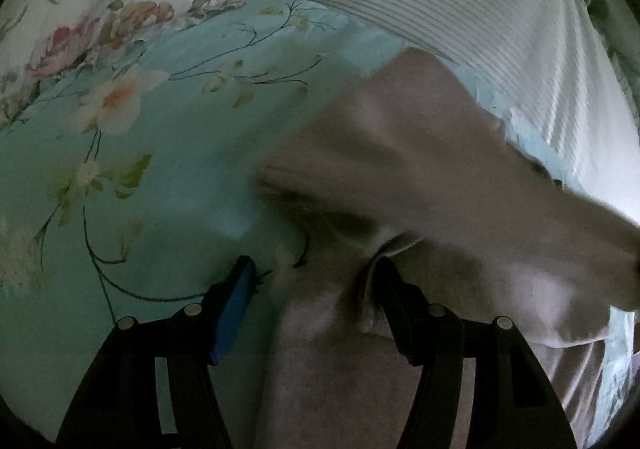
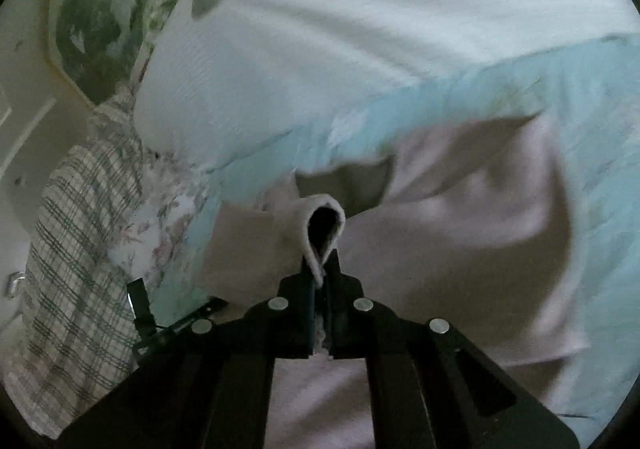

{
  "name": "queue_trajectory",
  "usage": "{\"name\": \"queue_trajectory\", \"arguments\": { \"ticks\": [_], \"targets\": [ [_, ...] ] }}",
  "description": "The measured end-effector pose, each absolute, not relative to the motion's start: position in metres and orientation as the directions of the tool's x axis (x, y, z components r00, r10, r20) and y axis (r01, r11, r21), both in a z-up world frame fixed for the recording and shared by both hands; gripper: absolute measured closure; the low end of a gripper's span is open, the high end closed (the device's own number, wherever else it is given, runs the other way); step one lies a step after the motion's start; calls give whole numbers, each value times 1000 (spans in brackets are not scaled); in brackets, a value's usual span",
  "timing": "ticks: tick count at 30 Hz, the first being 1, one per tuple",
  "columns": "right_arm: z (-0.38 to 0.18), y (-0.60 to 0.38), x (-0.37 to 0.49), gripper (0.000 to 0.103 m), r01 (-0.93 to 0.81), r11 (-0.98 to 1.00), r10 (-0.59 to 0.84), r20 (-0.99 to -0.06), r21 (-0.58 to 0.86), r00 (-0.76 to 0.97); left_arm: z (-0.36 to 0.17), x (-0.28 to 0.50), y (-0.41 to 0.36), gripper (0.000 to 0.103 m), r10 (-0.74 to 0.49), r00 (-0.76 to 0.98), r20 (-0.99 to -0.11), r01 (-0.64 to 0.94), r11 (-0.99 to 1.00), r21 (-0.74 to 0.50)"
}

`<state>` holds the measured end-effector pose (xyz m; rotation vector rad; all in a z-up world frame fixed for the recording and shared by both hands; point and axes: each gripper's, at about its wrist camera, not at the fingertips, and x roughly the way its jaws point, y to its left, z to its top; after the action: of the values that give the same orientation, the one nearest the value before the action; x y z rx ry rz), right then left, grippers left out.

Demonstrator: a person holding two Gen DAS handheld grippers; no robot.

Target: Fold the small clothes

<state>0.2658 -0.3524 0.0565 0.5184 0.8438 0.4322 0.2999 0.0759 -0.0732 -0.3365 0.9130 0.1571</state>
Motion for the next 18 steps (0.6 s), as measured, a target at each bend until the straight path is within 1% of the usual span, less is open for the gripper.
{"name": "queue_trajectory", "arguments": {
  "ticks": [3, 5, 6, 7, 8, 9, 10, 11, 12, 14, 16, 17, 18],
  "targets": [
    [47, -396, 259, 98, -42, 848, 445, -666, 529, 599, -74, 301, 74, 40, 3, 604, -797, -292, 932, -217],
    [26, -418, 258, 98, 45, 866, 388, -726, 498, 567, -74, 297, 74, 40, 7, 607, -795, -301, 927, -222],
    [13, -426, 258, 95, 80, 877, 361, -760, 473, 541, -73, 294, 74, 40, 11, 608, -794, -306, 926, -222],
    [5, -429, 257, 95, 98, 882, 348, -776, 462, 525, -73, 293, 73, 40, 15, 609, -793, -310, 925, -221],
    [-3, -432, 257, 88, 126, 888, 325, -799, 442, 506, -73, 290, 73, 40, 18, 611, -791, -311, 924, -220],
    [-8, -432, 256, 78, 148, 893, 307, -815, 426, 491, -73, 288, 74, 40, 18, 615, -788, -313, 923, -223],
    [-8, -432, 253, 74, 161, 893, 295, -819, 419, 493, -73, 287, 76, 40, 14, 619, -785, -313, 921, -231],
    [-5, -430, 251, 62, 161, 893, 292, -812, 421, 505, -73, 284, 78, 40, 9, 626, -779, -315, 918, -242],
    [3, -426, 248, 47, 157, 899, 274, -805, 409, 527, -73, 282, 81, 40, 3, 636, -772, -316, 913, -257],
    [28, -408, 241, 32, 127, 929, 207, -773, 347, 600, -75, 277, 85, 40, -8, 651, -759, -310, 910, -276],
    [53, -385, 235, 30, 61, 952, 185, -722, 300, 666, -75, 274, 83, 40, -2, 662, -749, -308, 911, -275],
    [64, -373, 236, 28, 18, 956, 203, -704, 293, 681, -75, 272, 81, 40, 13, 668, -744, -311, 913, -264],
    [72, -363, 240, 24, -22, 955, 231, -692, 297, 684, -75, 270, 79, 40, 24, 670, -742, -314, 915, -254]
  ]
}}
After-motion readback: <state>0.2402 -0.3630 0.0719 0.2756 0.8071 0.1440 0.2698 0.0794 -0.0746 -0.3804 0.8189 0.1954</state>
